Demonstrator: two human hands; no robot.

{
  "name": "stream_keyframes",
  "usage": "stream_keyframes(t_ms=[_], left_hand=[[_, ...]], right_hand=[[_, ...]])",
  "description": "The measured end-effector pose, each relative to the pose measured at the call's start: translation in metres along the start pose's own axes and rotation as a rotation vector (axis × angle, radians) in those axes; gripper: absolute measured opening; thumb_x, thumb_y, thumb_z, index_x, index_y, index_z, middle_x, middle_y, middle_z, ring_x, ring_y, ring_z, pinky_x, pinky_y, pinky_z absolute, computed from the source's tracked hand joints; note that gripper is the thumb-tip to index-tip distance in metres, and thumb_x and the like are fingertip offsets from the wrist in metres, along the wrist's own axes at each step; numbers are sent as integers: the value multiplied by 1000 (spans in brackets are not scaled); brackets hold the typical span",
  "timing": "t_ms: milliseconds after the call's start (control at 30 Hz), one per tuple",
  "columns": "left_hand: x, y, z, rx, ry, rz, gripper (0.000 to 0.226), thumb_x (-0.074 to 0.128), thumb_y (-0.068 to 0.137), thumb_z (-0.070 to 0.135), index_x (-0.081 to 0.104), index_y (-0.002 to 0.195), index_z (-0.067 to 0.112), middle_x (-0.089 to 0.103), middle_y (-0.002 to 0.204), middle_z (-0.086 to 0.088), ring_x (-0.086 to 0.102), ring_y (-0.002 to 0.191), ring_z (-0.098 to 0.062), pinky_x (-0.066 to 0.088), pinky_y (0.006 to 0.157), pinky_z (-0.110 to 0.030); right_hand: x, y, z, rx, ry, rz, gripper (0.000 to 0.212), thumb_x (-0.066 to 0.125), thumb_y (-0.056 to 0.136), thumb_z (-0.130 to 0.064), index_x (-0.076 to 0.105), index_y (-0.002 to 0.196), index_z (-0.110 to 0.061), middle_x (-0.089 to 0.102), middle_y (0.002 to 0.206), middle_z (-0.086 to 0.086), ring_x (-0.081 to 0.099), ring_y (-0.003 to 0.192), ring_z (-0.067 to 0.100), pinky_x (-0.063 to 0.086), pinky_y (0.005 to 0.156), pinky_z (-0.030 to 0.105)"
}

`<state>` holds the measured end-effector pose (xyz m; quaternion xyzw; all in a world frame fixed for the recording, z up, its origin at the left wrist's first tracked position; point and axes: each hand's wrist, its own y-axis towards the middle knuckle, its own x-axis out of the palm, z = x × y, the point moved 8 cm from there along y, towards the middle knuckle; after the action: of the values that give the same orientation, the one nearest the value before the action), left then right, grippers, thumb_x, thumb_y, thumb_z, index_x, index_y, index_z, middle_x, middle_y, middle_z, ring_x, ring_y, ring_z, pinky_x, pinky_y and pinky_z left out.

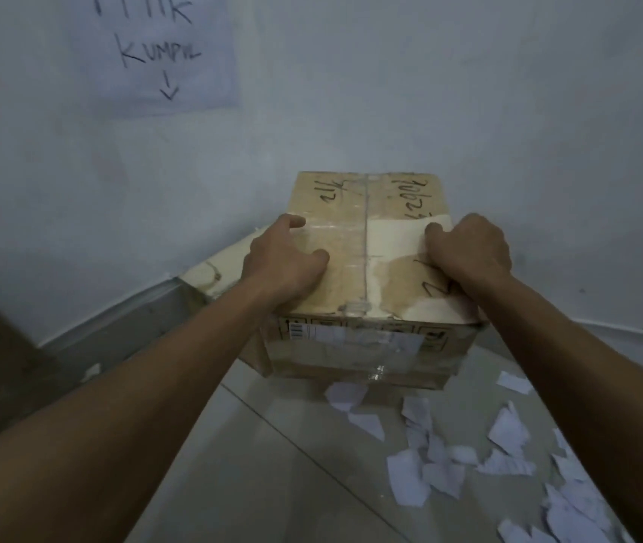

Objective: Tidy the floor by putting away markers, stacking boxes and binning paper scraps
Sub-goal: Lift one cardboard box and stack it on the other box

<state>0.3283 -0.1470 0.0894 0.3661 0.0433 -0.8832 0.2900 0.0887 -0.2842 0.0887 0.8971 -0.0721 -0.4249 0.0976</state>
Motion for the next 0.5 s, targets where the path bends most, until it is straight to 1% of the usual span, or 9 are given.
stream_keyframes(t_ms=[67,133,200,300,333,400,433,500], left_hand=[[-20,10,-11,1,76,28,56,66,84,41,47,136,33,49,142,-2,53,119,-26,44,91,-32],[-37,26,-22,-6,159,47,55,66,83,48,51,134,33,49,143,-4,51,123,-28,43,96,-35],[-45,40,-30,-7,220,22,57,67,83,54,51,133,32,47,145,-6,48,128,-29,40,98,-35],[-47,59,-56,-15,311,-44,61,63,85,57,49,138,29,44,148,-6,45,131,-29,39,102,-37],[-46,65,-66,-22,340,-59,62,59,87,58,47,140,29,42,150,-5,44,133,-29,38,104,-38],[-45,75,-82,-24,389,-64,62,50,91,61,43,144,31,38,153,-4,42,135,-30,36,106,-41],[-45,82,-85,-15,409,-65,61,47,93,61,42,145,31,36,154,-4,41,135,-30,35,107,-41],[-46,93,-85,19,434,-77,56,45,95,57,44,144,30,34,155,-3,39,137,-29,34,108,-41]], right_hand=[[17,0,-25,-18,34,-22,36,50,90,-39,58,98,-5,63,103,14,58,85,31,41,67,34],[34,1,-47,-26,72,-44,35,50,89,-37,58,98,-5,63,103,14,59,85,31,41,66,33],[53,0,-54,-9,115,-78,37,49,88,-37,59,100,-4,63,103,14,62,89,33,42,65,33],[93,-8,-63,-24,173,-184,29,50,88,-36,54,91,-7,57,97,13,57,83,29,37,57,28],[105,-10,-65,-21,201,-211,31,51,88,-37,54,93,-6,56,99,12,56,84,29,38,59,28],[115,-10,-71,4,282,-208,35,53,88,-37,56,105,-7,56,106,10,58,93,28,42,68,31],[117,-7,-75,29,338,-206,33,54,88,-35,56,107,-8,57,107,9,58,93,26,43,69,31],[126,-1,-78,125,519,-235,24,54,86,-23,57,106,-10,60,103,6,58,82,19,44,60,27]])
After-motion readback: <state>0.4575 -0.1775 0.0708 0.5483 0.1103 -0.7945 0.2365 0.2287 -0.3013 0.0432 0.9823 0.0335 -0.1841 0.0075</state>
